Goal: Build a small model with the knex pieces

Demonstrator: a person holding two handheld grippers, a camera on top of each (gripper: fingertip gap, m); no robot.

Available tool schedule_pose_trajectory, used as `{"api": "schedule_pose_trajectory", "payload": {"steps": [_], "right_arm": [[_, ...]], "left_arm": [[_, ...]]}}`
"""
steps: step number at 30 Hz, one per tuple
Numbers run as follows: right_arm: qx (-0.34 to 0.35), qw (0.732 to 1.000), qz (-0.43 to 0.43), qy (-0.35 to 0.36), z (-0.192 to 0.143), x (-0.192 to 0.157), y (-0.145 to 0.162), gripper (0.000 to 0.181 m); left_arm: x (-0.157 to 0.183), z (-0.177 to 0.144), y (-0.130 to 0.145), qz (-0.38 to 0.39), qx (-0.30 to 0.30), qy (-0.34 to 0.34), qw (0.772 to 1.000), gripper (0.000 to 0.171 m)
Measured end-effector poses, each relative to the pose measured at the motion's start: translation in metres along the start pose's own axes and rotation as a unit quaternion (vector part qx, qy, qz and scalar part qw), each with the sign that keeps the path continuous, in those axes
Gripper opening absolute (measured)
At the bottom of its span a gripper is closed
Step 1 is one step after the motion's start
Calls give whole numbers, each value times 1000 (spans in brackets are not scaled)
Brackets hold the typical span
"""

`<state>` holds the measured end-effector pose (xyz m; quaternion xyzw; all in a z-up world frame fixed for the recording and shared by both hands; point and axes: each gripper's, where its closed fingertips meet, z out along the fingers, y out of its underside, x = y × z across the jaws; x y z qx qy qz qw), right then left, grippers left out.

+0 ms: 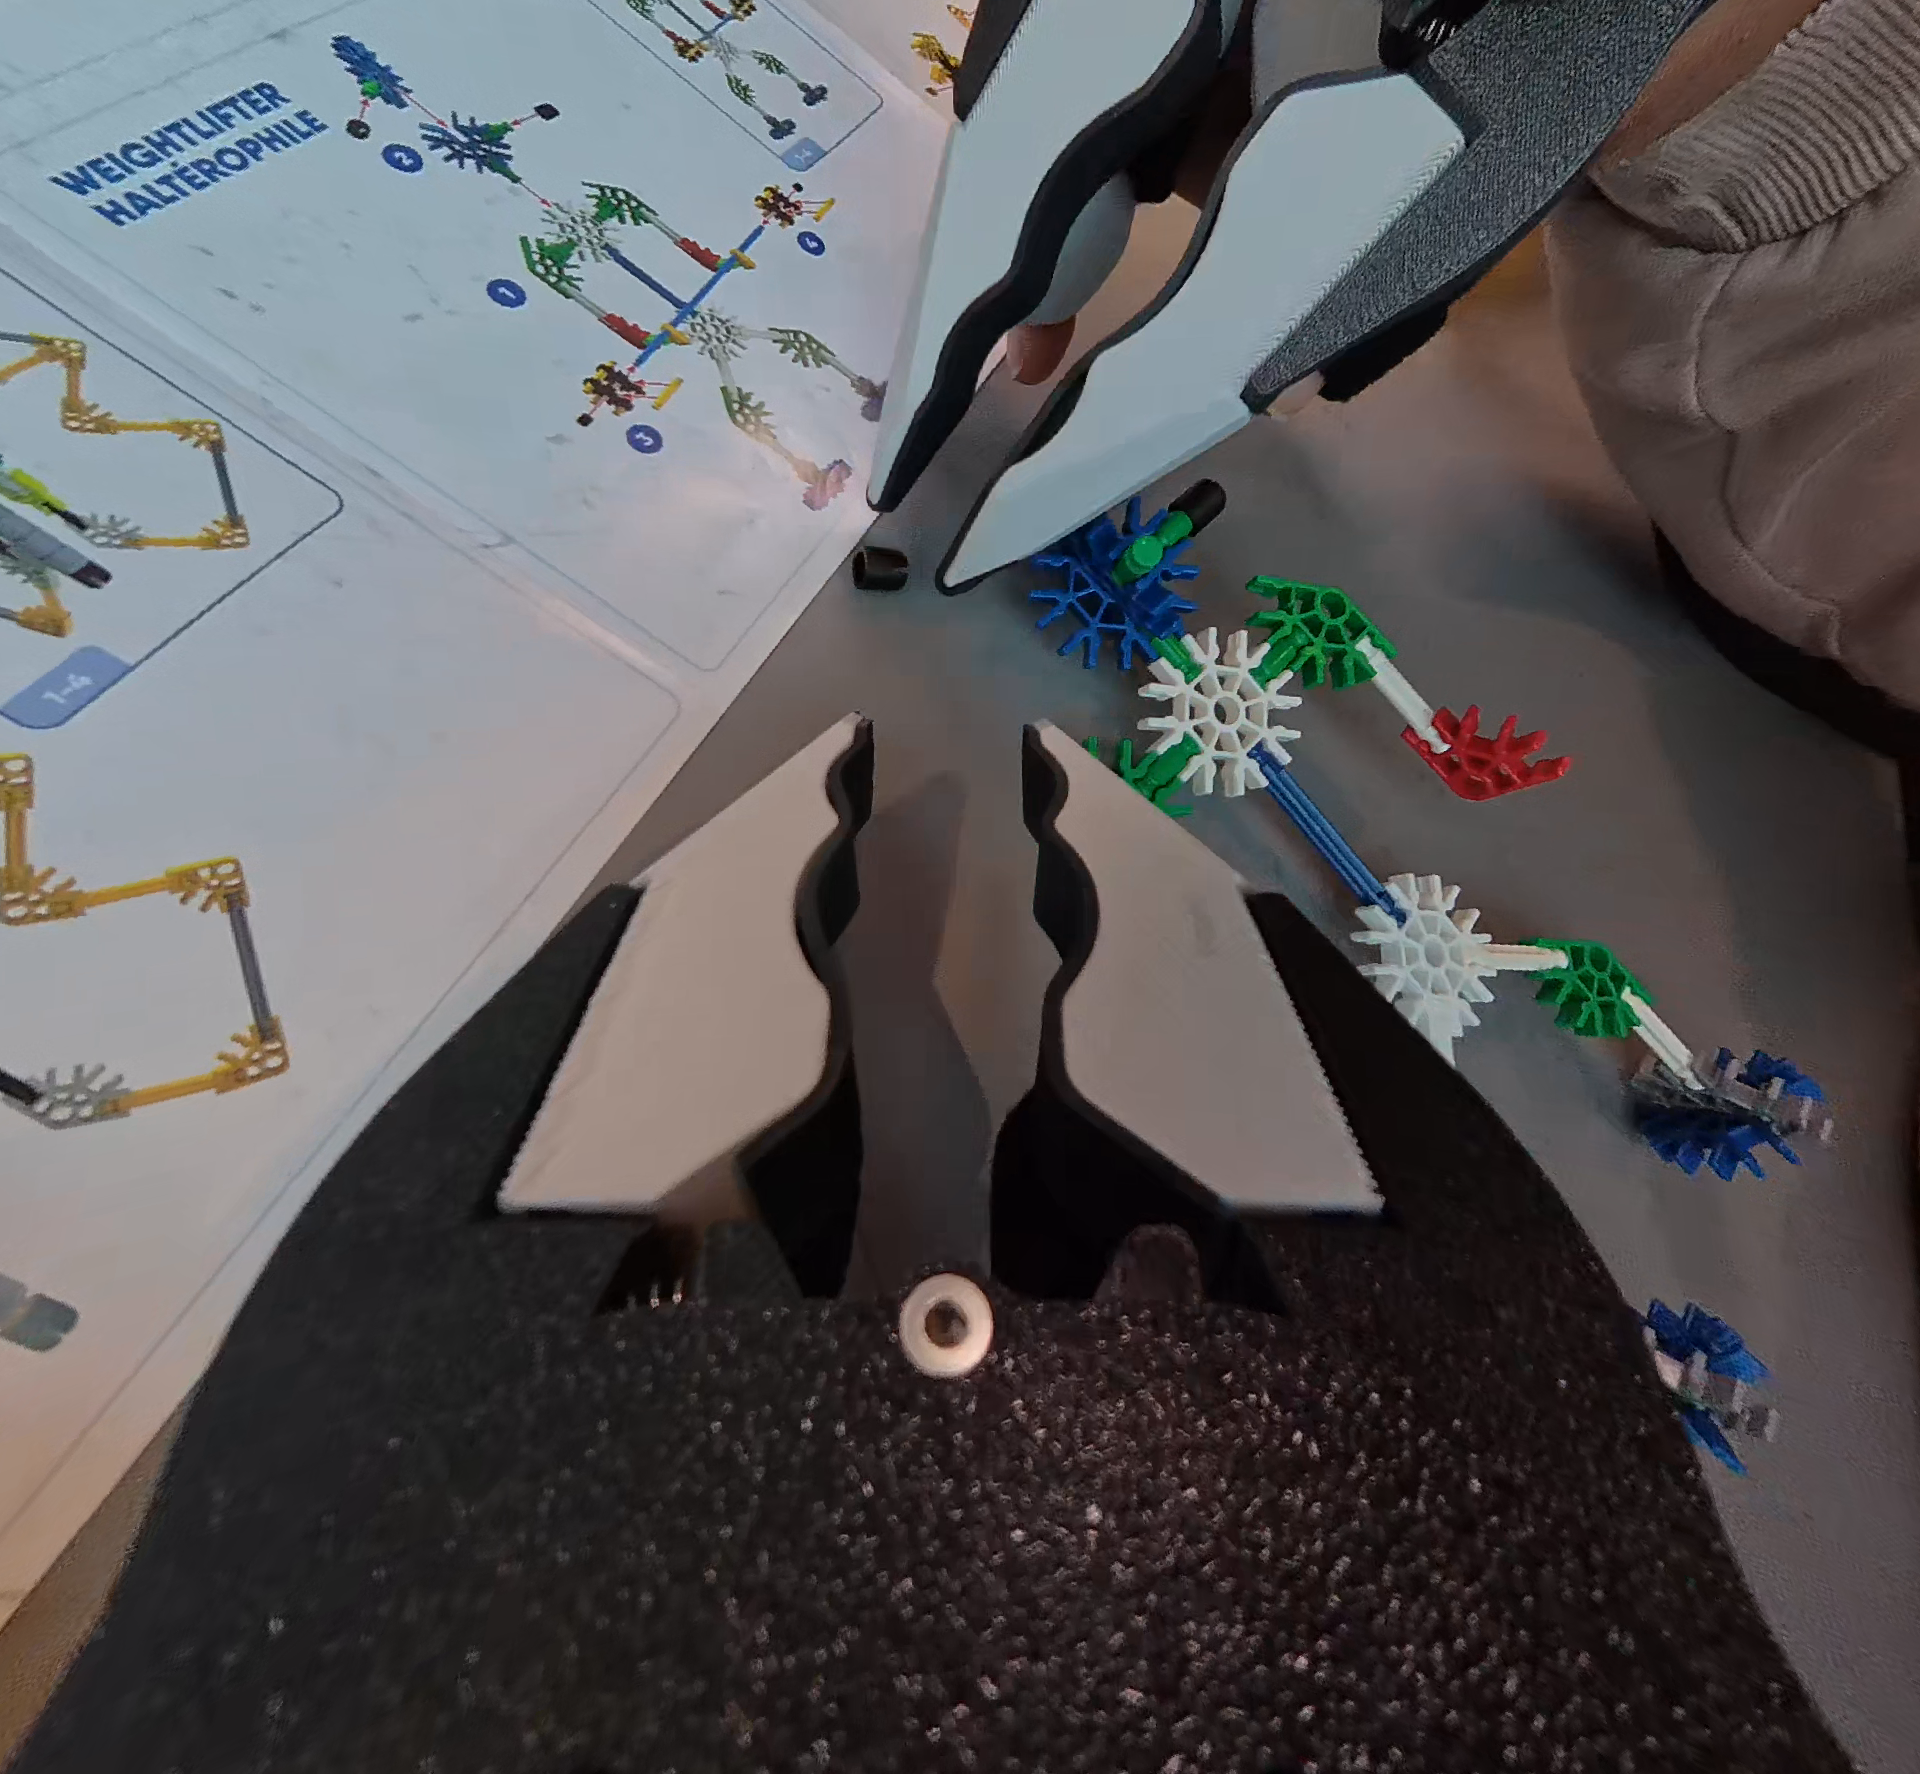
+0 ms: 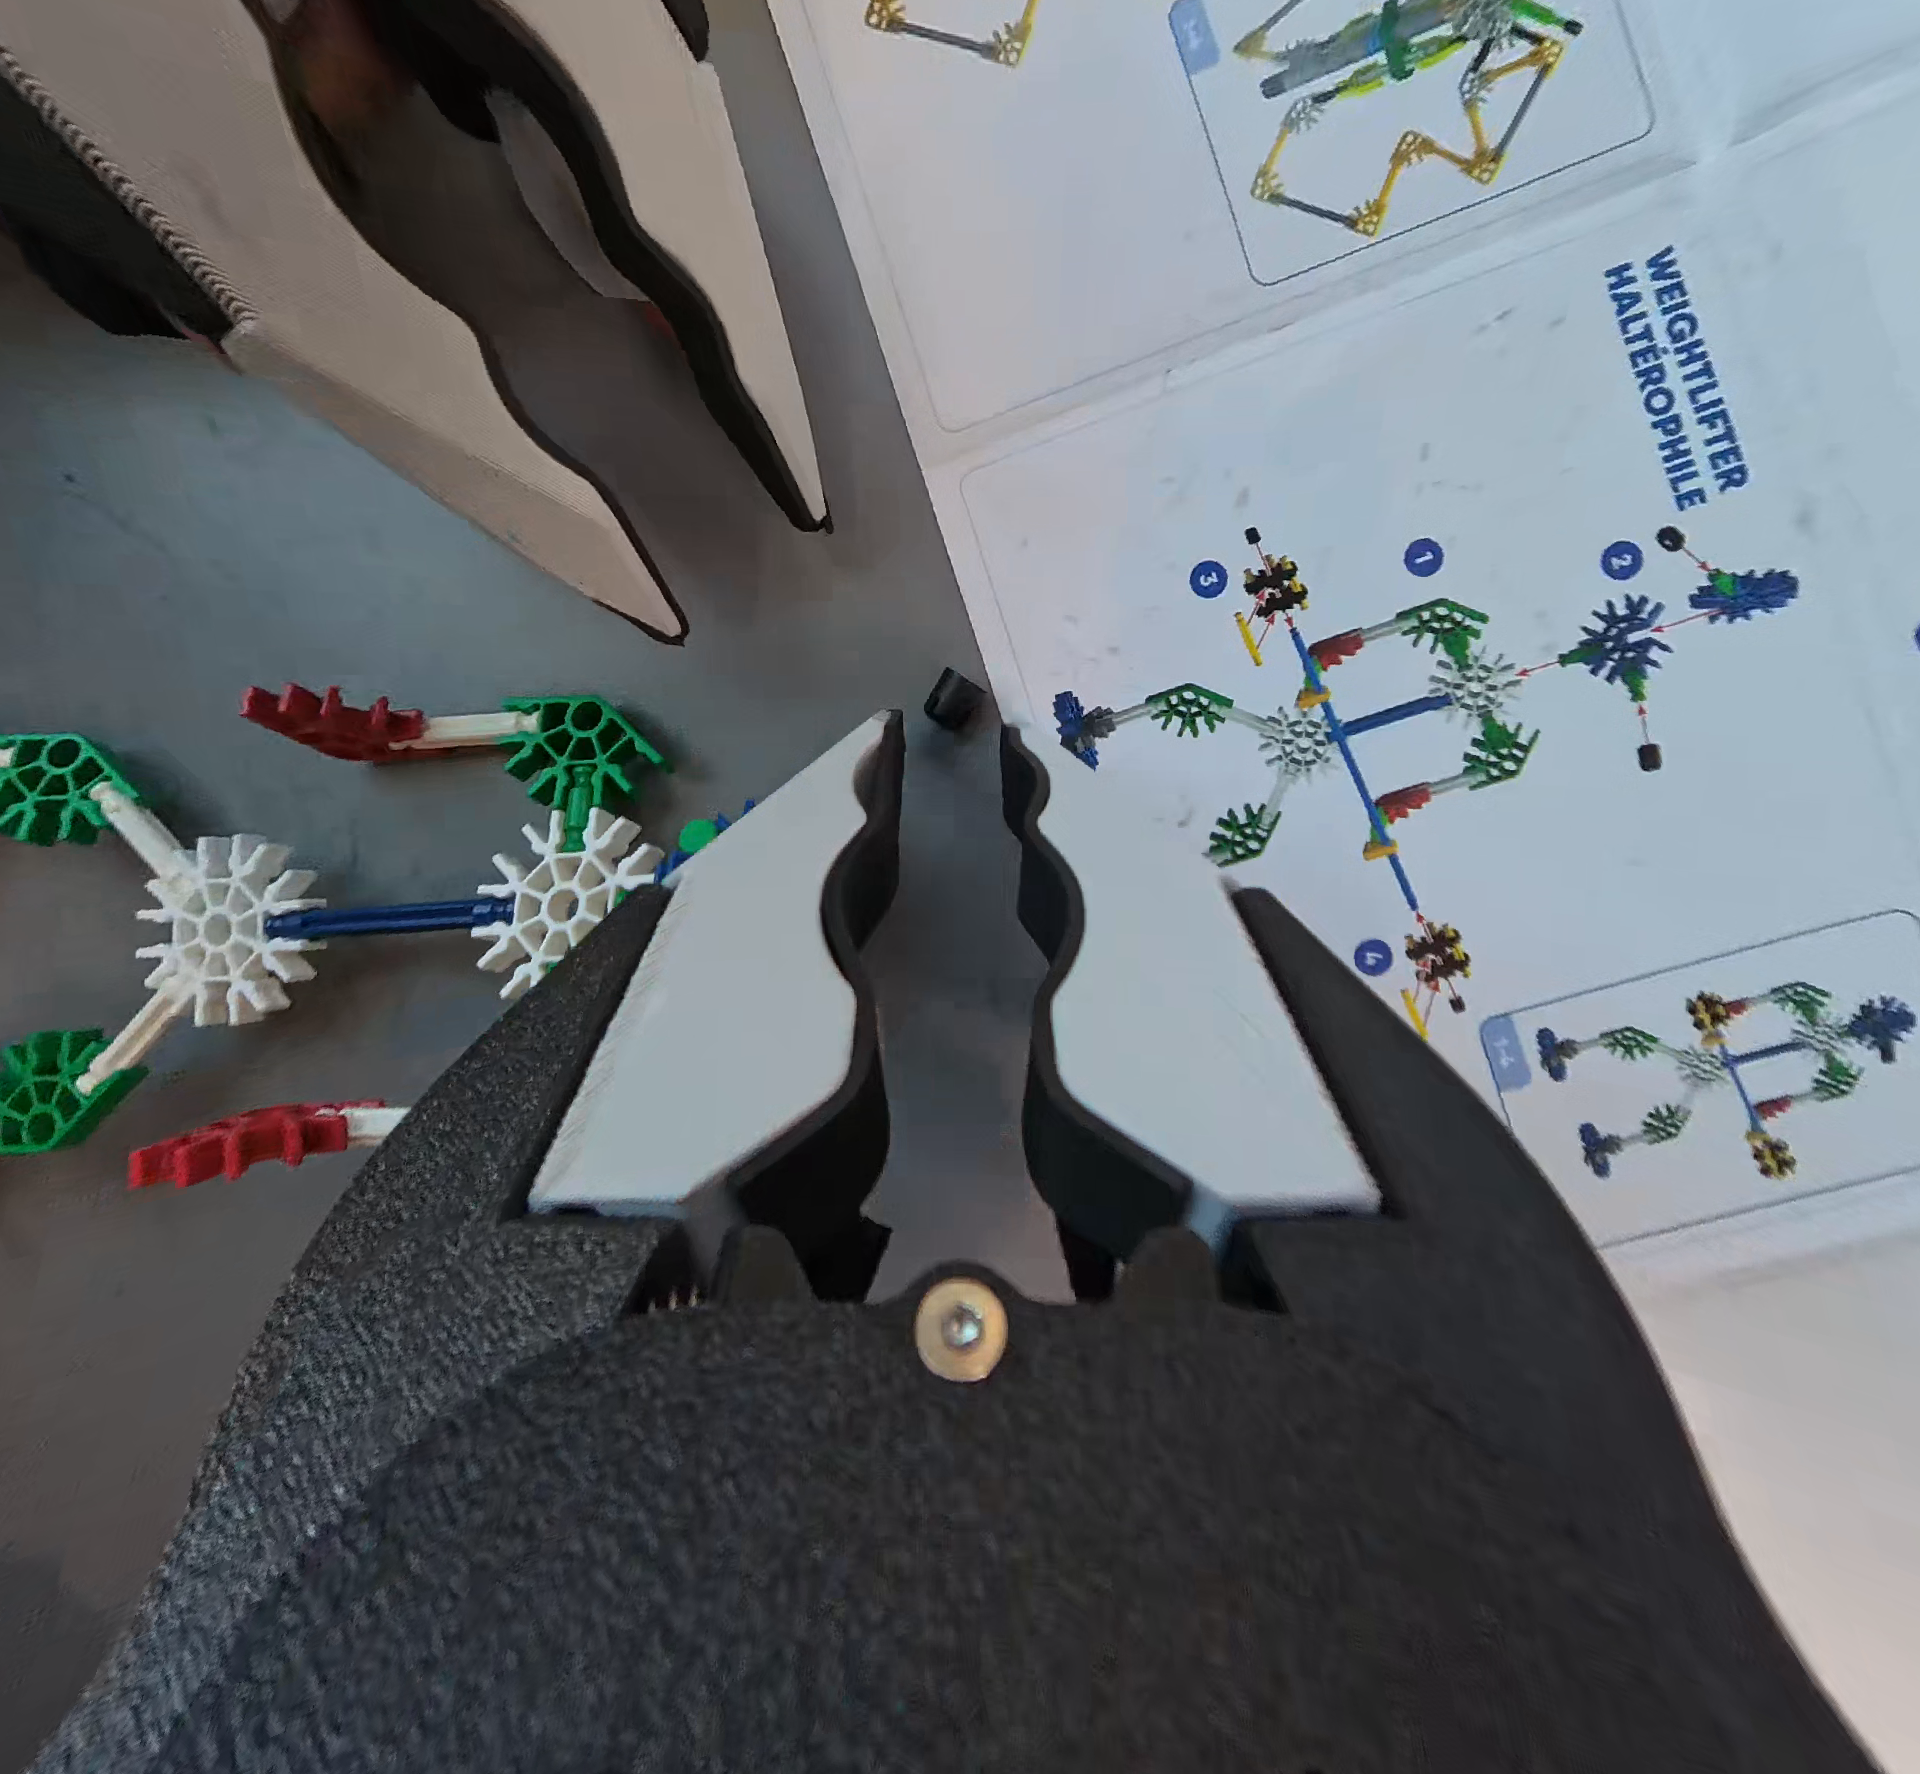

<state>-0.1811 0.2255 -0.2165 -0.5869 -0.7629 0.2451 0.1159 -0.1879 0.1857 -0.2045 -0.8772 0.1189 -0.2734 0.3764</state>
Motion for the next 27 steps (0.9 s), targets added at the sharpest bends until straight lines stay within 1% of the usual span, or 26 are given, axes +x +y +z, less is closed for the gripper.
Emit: {"api": "schedule_pose_trajectory", "payload": {"steps": [1,3,4,7,9,11,14,15,16,19,21,23,25,27], "right_arm": [[-2,1000,8,0,3,0,-1,17],[4,1000,23,8,5,3,-3,9],[5,1000,21,13,5,4,-4,8],[30,999,-25,12,1,-5,-9,7],[71,993,-94,23,-14,-16,-20,7],[108,980,-161,49,-32,-27,-30,7],[168,963,-199,75,-57,-45,-41,7],[182,957,-209,84,-63,-50,-42,7],[195,952,-217,96,-68,-53,-43,7],[225,940,-229,117,-80,-64,-42,7],[230,936,-232,130,-83,-68,-39,7],[236,930,-239,146,-86,-72,-38,7],[241,931,-233,148,-87,-74,-36,7],[262,927,-225,149,-91,-76,-37,7]], "left_arm": [[-2,0,0,3,0,-6,1000,27],[-5,0,-3,8,5,-12,1000,27],[-5,0,-5,9,6,-13,1000,27],[-1,-1,-9,7,18,-2,1000,27],[10,-5,-18,-25,48,45,998,26],[20,-15,-31,-82,89,112,986,26],[41,-33,-51,-136,144,220,955,24],[47,-38,-55,-142,156,246,946,21],[53,-40,-58,-141,160,259,942,19],[66,-39,-59,-128,158,268,941,16],[75,-38,-60,-126,159,279,939,15],[79,-38,-60,-125,160,281,938,10],[81,-38,-59,-118,156,280,940,7],[84,-39,-60,-118,160,287,937,7]]}}
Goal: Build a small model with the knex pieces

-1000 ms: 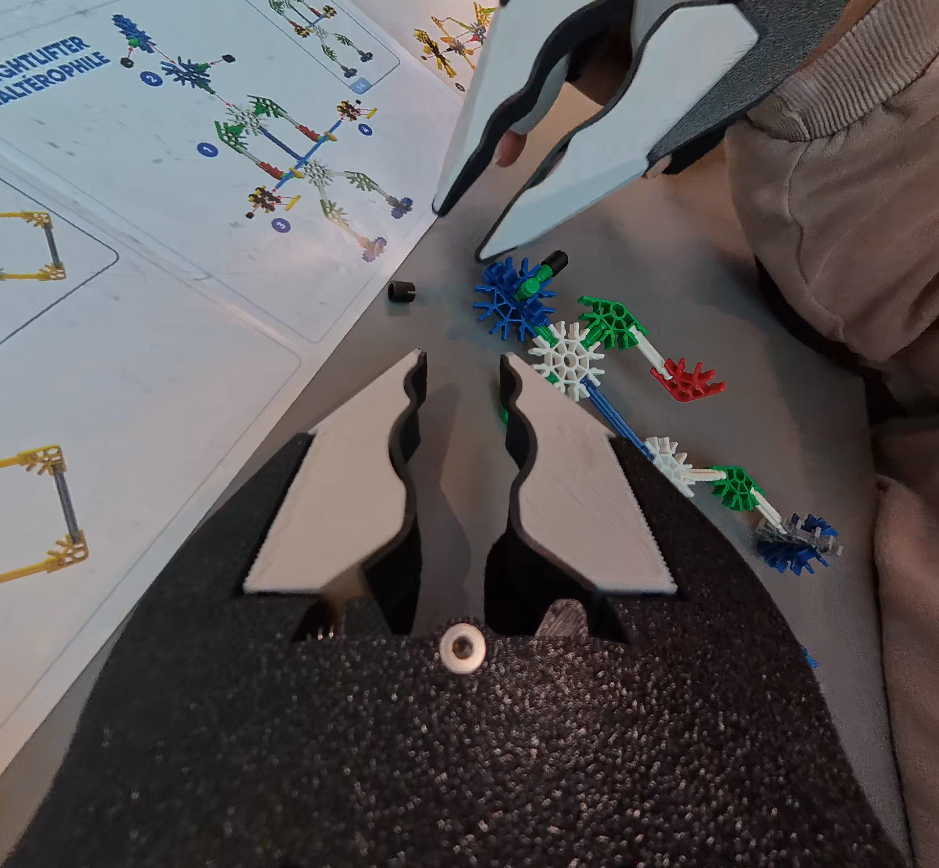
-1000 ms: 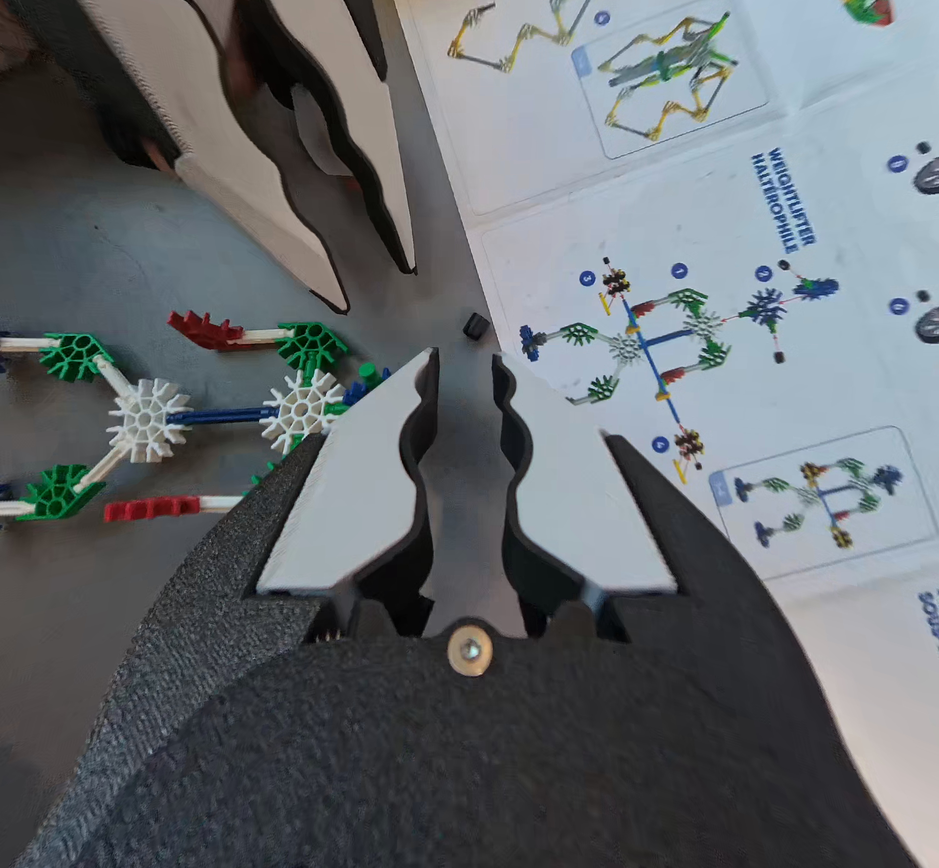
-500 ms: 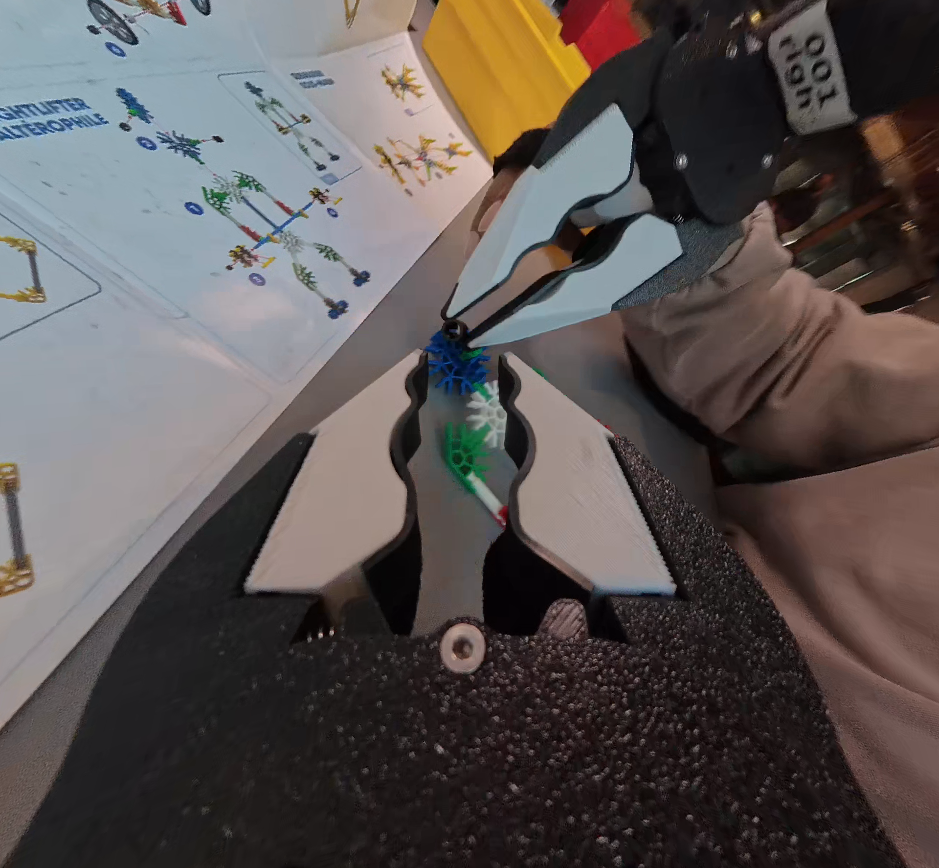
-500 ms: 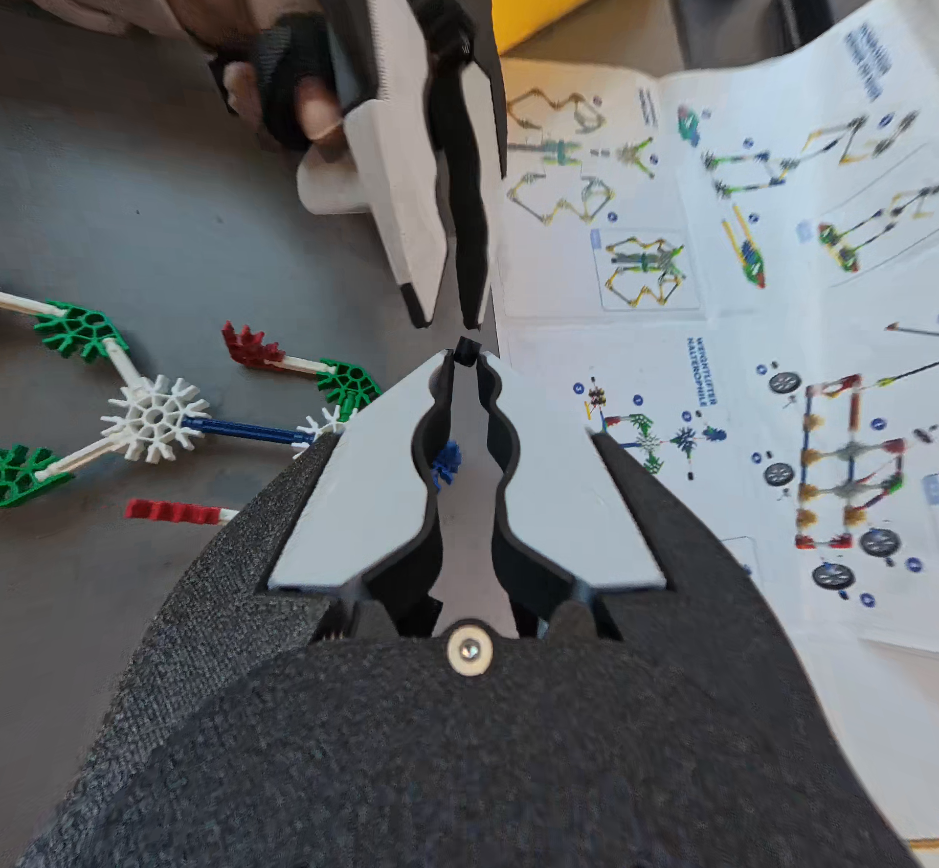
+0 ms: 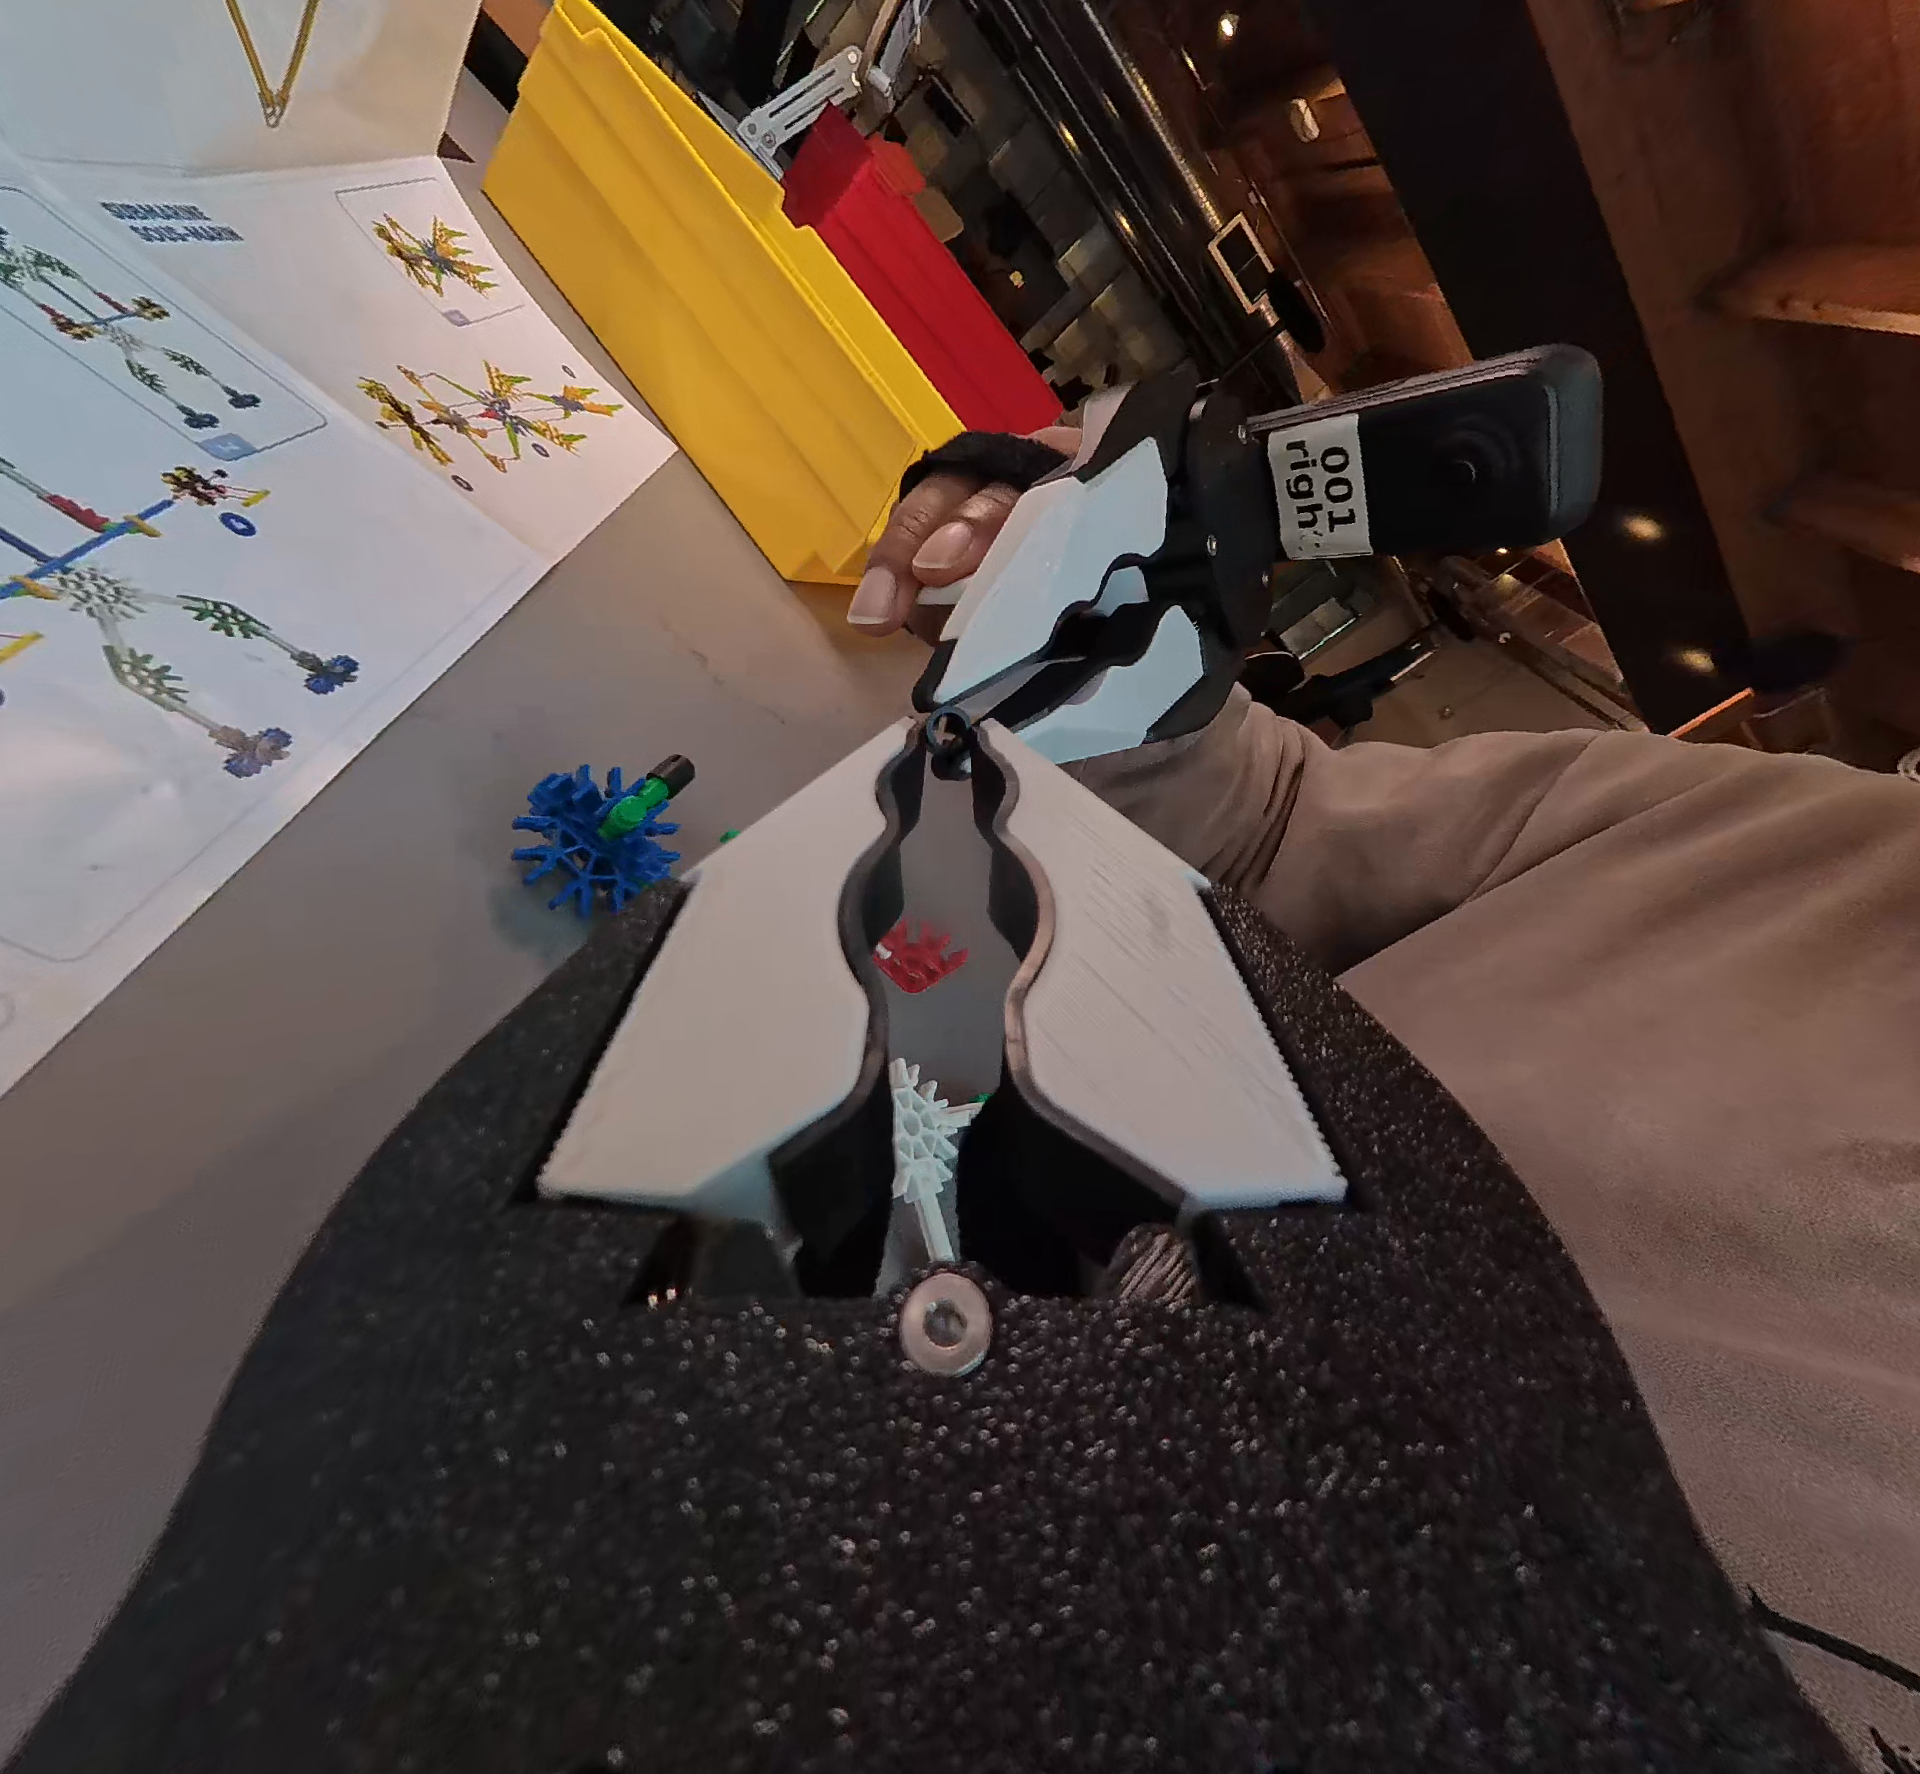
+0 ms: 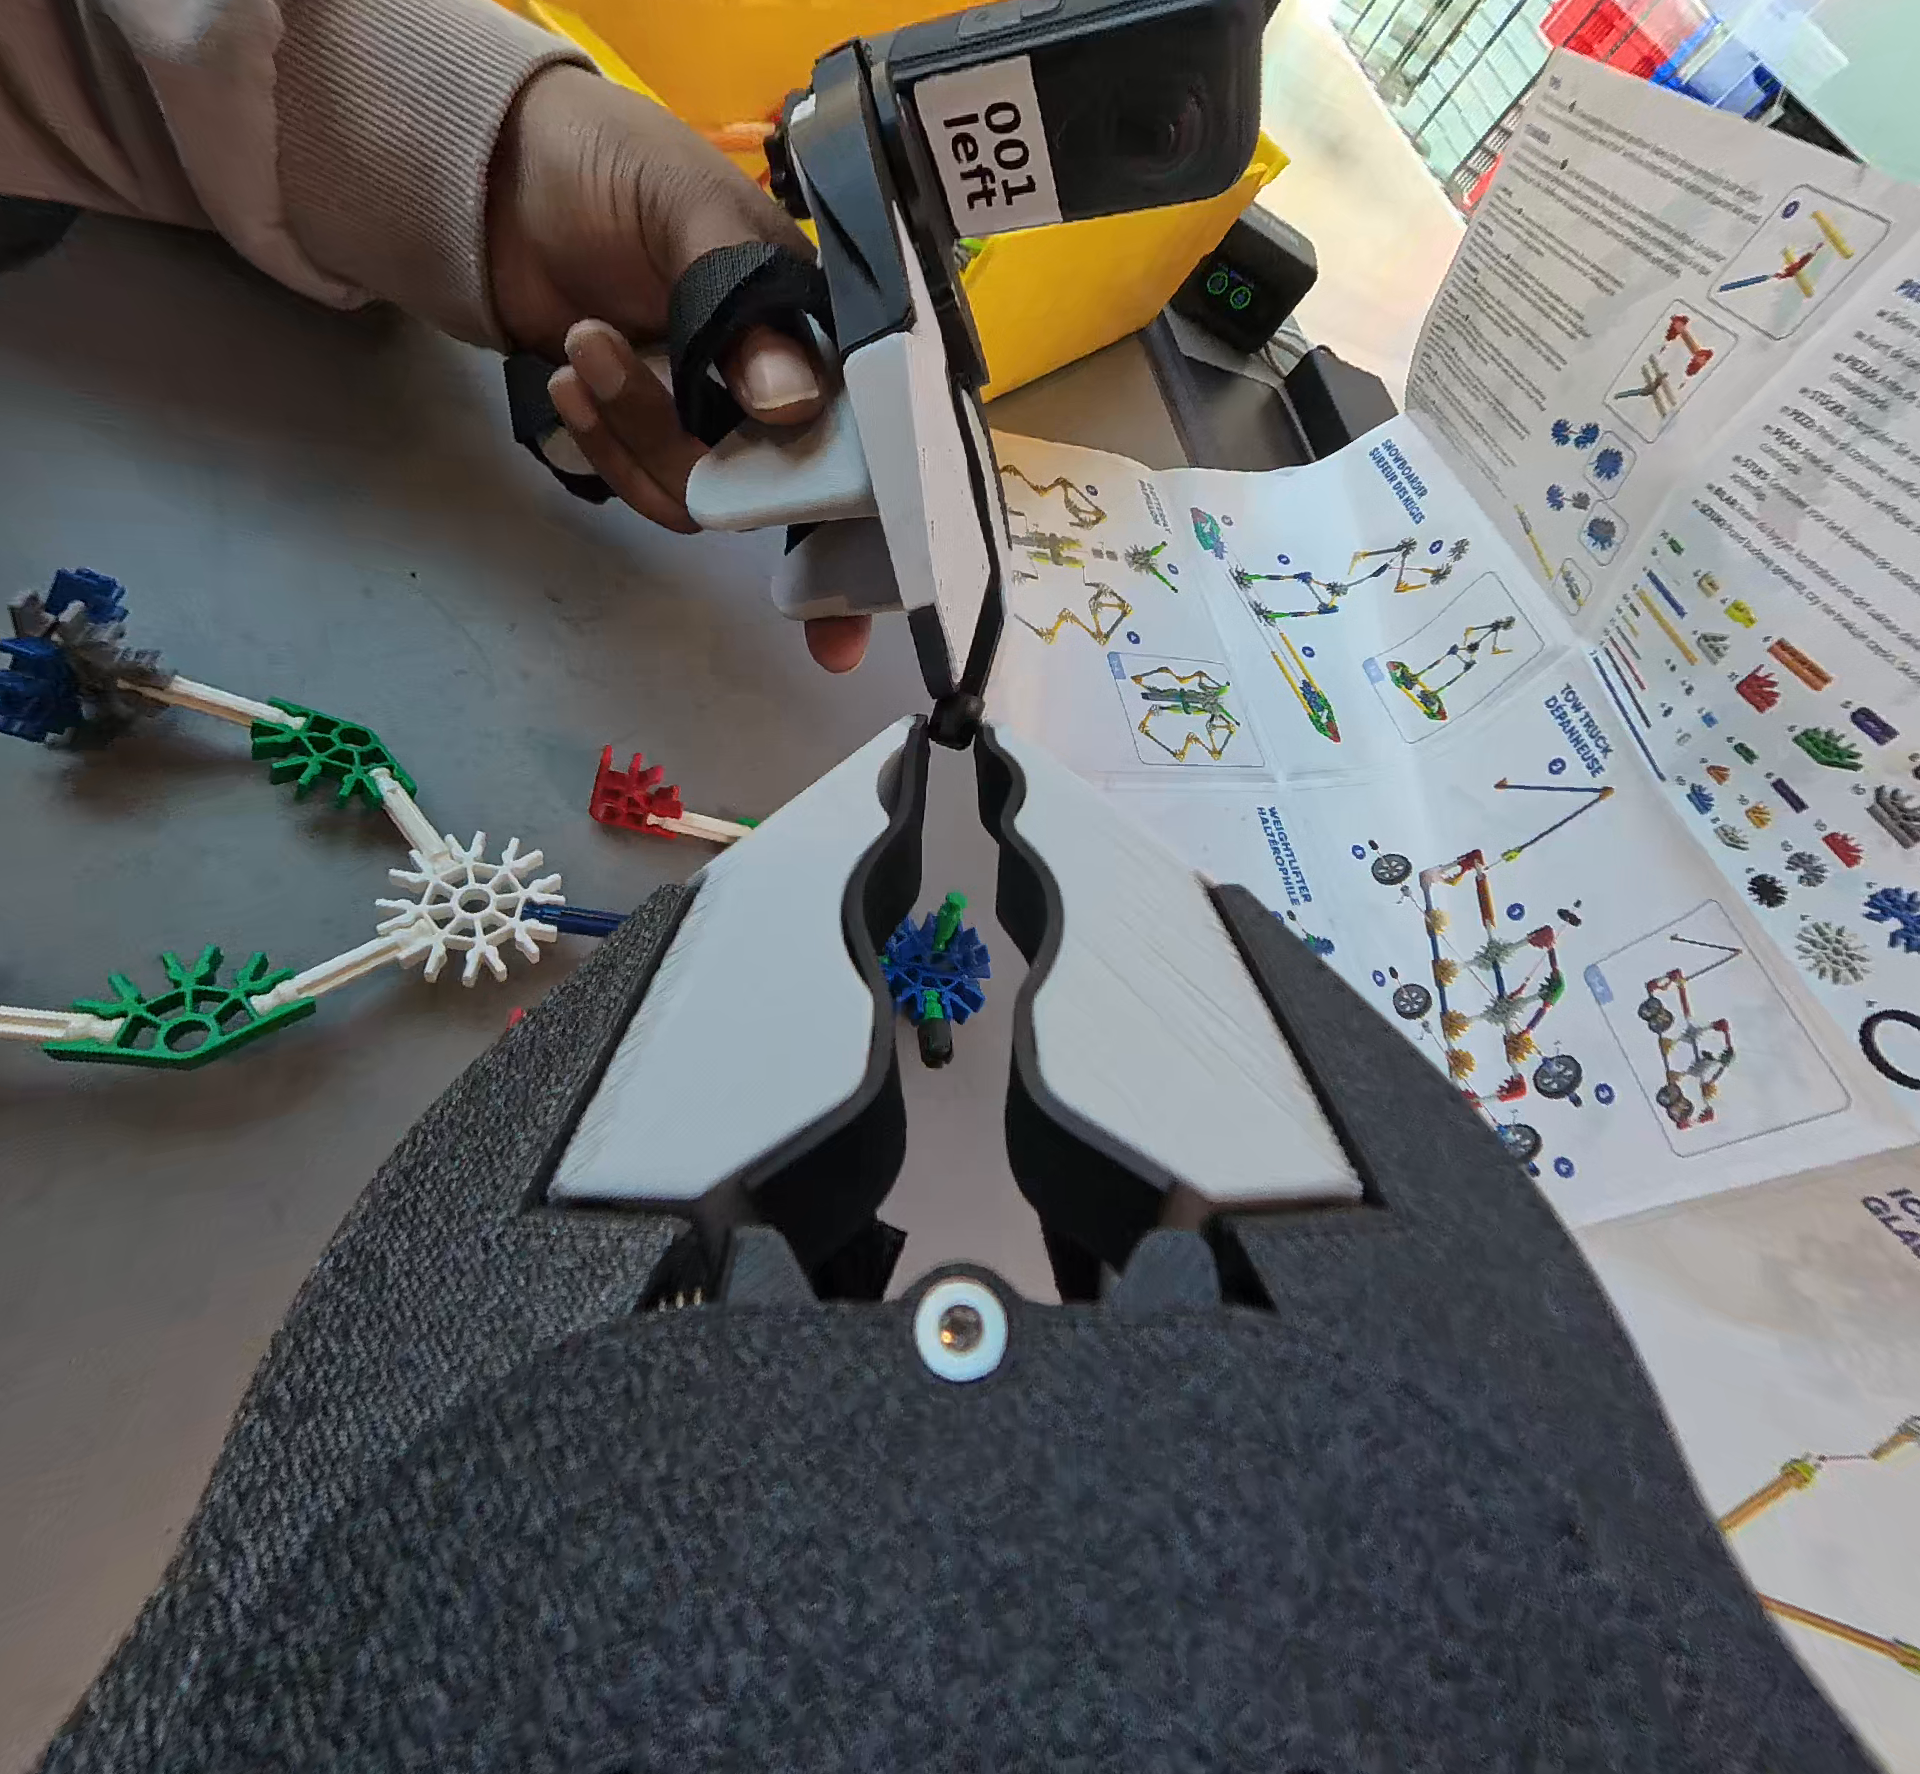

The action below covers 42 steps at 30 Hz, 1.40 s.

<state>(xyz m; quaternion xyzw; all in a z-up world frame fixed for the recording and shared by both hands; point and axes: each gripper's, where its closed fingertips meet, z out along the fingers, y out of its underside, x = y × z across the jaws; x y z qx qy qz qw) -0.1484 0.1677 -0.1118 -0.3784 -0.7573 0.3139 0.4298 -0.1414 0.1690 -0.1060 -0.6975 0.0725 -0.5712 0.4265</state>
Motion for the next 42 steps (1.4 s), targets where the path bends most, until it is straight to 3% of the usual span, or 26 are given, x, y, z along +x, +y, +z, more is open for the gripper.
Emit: {"api": "schedule_pose_trajectory", "payload": {"steps": [4,10,17,19,23,26,29,42], "right_arm": [[85,996,38,19,-11,4,-20,7],[185,981,40,42,-29,5,-51,8],[209,976,7,64,-42,1,-68,7],[190,979,1,69,-43,3,-64,7],[141,984,-14,111,-51,19,-57,7],[64,986,-68,139,-46,24,-38,7],[44,986,-79,140,-40,20,-33,7],[57,958,-203,192,-72,11,-85,7]], "left_arm": [[18,-2,-10,-37,38,75,996,6],[50,-4,-22,-95,92,202,971,6],[72,0,-24,-116,110,262,952,2],[68,2,-23,-118,111,245,956,1],[35,3,-24,-37,109,82,990,0],[41,-1,-33,59,99,6,993,6],[39,6,-29,120,67,-77,987,7],[102,27,-37,125,36,-61,990,18]]}}
